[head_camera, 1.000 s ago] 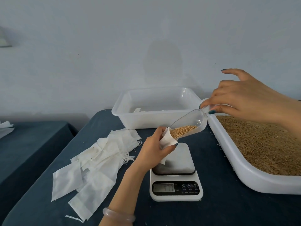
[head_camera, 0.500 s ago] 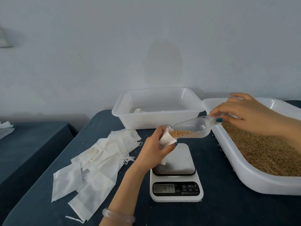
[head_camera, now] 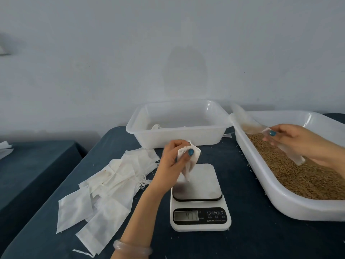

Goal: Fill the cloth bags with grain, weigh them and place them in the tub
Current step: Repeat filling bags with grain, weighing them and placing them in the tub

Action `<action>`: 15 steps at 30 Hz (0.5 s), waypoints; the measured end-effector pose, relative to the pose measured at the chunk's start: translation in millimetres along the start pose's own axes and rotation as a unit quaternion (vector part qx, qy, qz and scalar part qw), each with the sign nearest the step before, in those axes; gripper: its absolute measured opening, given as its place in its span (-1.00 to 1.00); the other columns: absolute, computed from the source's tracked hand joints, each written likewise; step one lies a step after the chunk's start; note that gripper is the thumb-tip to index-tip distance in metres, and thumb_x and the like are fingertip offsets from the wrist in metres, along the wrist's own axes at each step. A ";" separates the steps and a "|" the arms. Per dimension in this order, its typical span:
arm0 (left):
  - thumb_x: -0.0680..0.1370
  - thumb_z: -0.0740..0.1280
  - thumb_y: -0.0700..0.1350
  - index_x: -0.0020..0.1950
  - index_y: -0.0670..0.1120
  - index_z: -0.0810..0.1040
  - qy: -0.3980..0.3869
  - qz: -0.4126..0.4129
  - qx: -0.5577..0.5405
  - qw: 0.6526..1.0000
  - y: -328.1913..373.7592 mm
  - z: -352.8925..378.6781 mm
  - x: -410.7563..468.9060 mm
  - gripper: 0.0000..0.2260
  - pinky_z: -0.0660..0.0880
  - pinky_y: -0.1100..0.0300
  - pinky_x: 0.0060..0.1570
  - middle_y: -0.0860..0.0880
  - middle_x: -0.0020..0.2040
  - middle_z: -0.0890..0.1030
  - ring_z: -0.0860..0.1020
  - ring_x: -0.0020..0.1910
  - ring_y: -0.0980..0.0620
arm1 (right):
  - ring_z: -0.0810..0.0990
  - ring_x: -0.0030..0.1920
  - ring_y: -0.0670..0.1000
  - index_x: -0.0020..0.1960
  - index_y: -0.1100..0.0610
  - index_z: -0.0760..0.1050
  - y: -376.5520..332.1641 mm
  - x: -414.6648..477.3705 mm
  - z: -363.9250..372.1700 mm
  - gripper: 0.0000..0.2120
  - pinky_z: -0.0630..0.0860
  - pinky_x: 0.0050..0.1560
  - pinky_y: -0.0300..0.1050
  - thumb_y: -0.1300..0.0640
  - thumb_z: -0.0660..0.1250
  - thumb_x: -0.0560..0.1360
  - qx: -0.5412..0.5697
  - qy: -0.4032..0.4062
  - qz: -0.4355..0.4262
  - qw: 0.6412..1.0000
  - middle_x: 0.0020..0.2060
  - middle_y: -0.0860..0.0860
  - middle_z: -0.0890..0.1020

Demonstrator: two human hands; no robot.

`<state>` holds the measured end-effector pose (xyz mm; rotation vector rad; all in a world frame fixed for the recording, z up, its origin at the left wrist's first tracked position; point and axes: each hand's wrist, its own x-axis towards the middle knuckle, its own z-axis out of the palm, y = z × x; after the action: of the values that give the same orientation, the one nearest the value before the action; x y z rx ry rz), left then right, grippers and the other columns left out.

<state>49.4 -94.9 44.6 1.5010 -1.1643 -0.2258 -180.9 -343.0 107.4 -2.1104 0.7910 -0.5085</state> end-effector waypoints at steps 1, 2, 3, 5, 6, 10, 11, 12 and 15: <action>0.62 0.30 -0.11 -0.05 0.17 0.58 0.018 0.011 0.035 0.999 -0.2 -1.3 1.1 -0.83 0.34 0.35 0.16 0.11 0.08 0.48 0.42 0.15 0.08 | 0.61 -0.11 0.09 0.09 0.11 0.54 5.1 2.2 -2.1 -0.84 0.51 -0.16 -0.05 0.09 0.25 0.59 -0.027 0.015 0.023 0.999 -0.08 0.01 0.67; 0.61 0.32 -0.14 -0.07 0.13 0.58 0.029 0.012 0.050 0.998 -0.1 -2.3 1.8 -0.84 0.34 0.36 0.13 0.07 0.08 0.47 0.40 0.13 0.06 | 0.59 -0.14 0.08 0.04 0.12 0.53 11.2 4.1 -4.0 -0.85 0.50 -0.16 -0.04 0.07 0.24 0.60 -0.071 0.025 0.046 0.996 -0.09 0.03 0.66; 0.61 0.34 -0.14 -0.08 0.09 0.59 0.035 0.000 0.038 0.999 0.8 -2.8 2.0 -0.86 0.36 0.33 0.07 0.04 0.04 0.48 0.43 0.06 0.06 | 0.57 -0.20 0.06 -0.03 0.12 0.53 18.0 5.4 -6.3 -0.83 0.46 -0.20 -0.06 0.06 0.23 0.60 -0.120 0.031 0.067 0.990 -0.15 0.04 0.64; 0.58 0.34 -0.04 -0.07 0.03 0.61 0.036 -0.035 -0.052 0.997 3.8 -2.9 1.8 -0.93 0.42 0.20 -0.06 0.02 -0.09 0.54 0.48 -0.10 0.07 | 0.48 -0.38 0.02 -0.20 0.15 0.53 31.5 7.6 -11.0 -0.72 0.36 -0.32 -0.12 0.05 0.23 0.62 -0.212 0.026 0.103 0.972 -0.36 0.05 0.57; 0.54 0.33 0.03 -0.06 0.02 0.62 0.039 -0.047 -0.093 0.994 5.7 -2.2 1.4 -0.88 0.44 0.17 -0.10 0.03 -0.15 0.56 0.50 -0.15 0.07 | 0.44 -0.43 0.02 -0.25 0.18 0.53 36.4 8.6 -12.5 -0.67 0.35 -0.35 -0.13 0.04 0.23 0.62 -0.248 0.015 0.123 0.961 -0.44 0.04 0.52; 0.54 0.34 0.02 -0.19 0.15 0.66 0.022 -0.022 -0.133 0.991 6.9 2.3 0.9 -0.85 0.47 0.30 -0.17 0.16 -0.27 0.56 0.48 -0.24 0.15 | 0.50 -0.35 -0.06 -0.21 0.12 0.51 36.2 6.7 -10.5 -0.68 0.37 -0.33 -0.21 -0.03 0.22 0.62 -0.421 -0.056 0.174 0.888 -0.33 -0.02 0.55; 0.57 0.35 -0.03 -0.18 0.14 0.67 0.016 -0.016 -0.138 0.990 5.8 3.3 1.1 -0.84 0.48 0.31 -0.15 0.14 -0.25 0.56 0.47 -0.22 0.14 | 0.51 -0.30 -0.08 -0.19 0.08 0.49 32.1 5.1 -8.1 -0.71 0.36 -0.33 -0.24 -0.05 0.21 0.62 -0.454 -0.070 0.176 0.871 -0.29 -0.04 0.56; 0.58 0.35 -0.07 -0.15 0.12 0.67 0.012 -0.015 -0.135 0.991 3.9 3.3 1.2 -0.84 0.49 0.29 -0.13 0.11 -0.23 0.57 0.47 -0.20 0.12 | 0.51 -0.28 -0.10 -0.19 0.05 0.47 28.0 3.3 -5.5 -0.72 0.35 -0.33 -0.25 -0.06 0.20 0.63 -0.480 -0.082 0.174 0.856 -0.27 -0.06 0.56; 0.62 0.32 -0.10 -0.08 0.00 0.63 -0.027 -0.038 -0.075 0.996 -4.5 0.5 1.9 -0.88 0.49 0.12 -0.09 0.10 -0.21 0.55 0.46 -0.19 0.11 | 0.42 -0.36 -0.10 -0.25 0.06 0.40 15.2 -1.7 0.6 -0.68 0.30 -0.38 -0.26 -0.09 0.23 0.61 -0.503 -0.087 0.170 0.843 -0.34 -0.08 0.47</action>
<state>52.4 -97.4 41.6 1.4148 -1.1083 -0.3997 -187.3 -348.8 94.7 -2.7713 1.5011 0.4115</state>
